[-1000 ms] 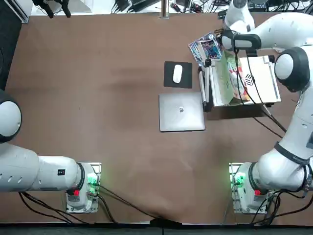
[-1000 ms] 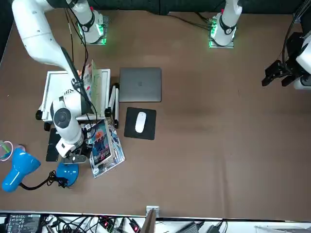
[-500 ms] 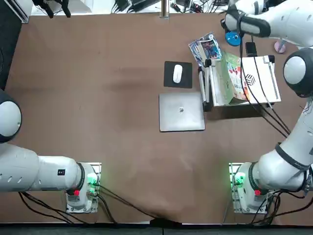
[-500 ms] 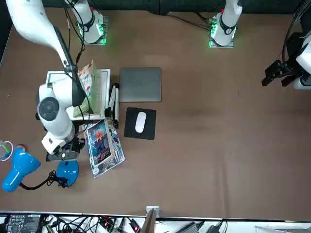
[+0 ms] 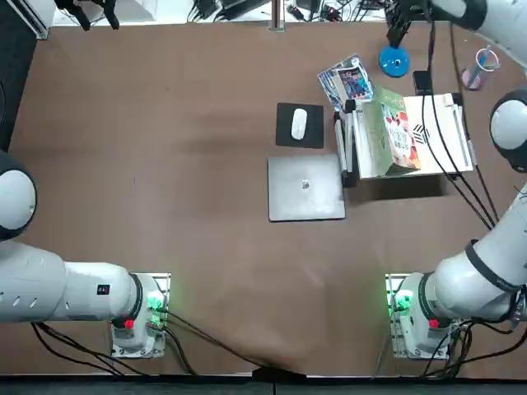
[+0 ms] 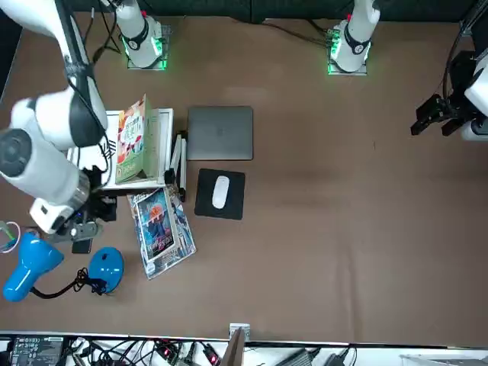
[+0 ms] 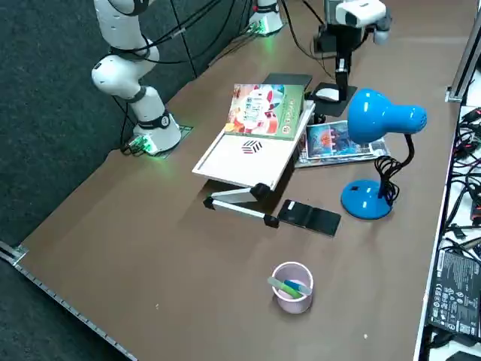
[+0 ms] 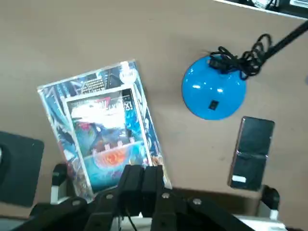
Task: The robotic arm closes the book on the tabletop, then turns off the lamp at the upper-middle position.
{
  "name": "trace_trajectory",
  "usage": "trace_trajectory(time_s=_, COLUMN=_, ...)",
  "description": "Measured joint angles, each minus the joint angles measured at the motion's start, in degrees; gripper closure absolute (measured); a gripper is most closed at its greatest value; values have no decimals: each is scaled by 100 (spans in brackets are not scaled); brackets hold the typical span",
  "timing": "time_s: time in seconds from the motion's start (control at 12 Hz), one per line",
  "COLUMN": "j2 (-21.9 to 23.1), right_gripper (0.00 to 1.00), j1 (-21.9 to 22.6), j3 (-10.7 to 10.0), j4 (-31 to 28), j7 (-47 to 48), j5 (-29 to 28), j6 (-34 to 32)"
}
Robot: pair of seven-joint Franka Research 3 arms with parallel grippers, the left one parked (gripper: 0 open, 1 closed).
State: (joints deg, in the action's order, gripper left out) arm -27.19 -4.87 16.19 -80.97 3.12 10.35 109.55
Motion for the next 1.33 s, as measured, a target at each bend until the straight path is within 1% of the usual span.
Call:
trace_trajectory(time_s=0.5, j2=651, right_gripper=98, j1=-58, j3=4, j4=155, j7=-137, j5=-91, j6=-881)
trace_trajectory(time_s=0.58, j2=936, right_gripper=98, j1=-101, j3=5, j4=164, j7=-137, j5=-165, j6=-1329)
trace_trajectory(time_s=0.67, j2=1066, right_gripper=98, j1=-151, j3=5, j4=164, j7=-137, j5=-249, j6=-1542)
trace_trajectory(time_s=0.92, j2=1430, right_gripper=96, j1=-407, j3=3, j4=168, j7=-145, j5=-675, j6=-1842)
trace_trajectory(time_s=1.0, j2=1532, right_gripper=91, j1=-476, j3=3, j4=167, j7=-145, j5=-807, j6=-1934)
trace_trajectory(time_s=1.33, j2=1882, right_gripper=48, j1=-515, j3=15, j4=167, j7=-108, j5=-929, j6=-2272)
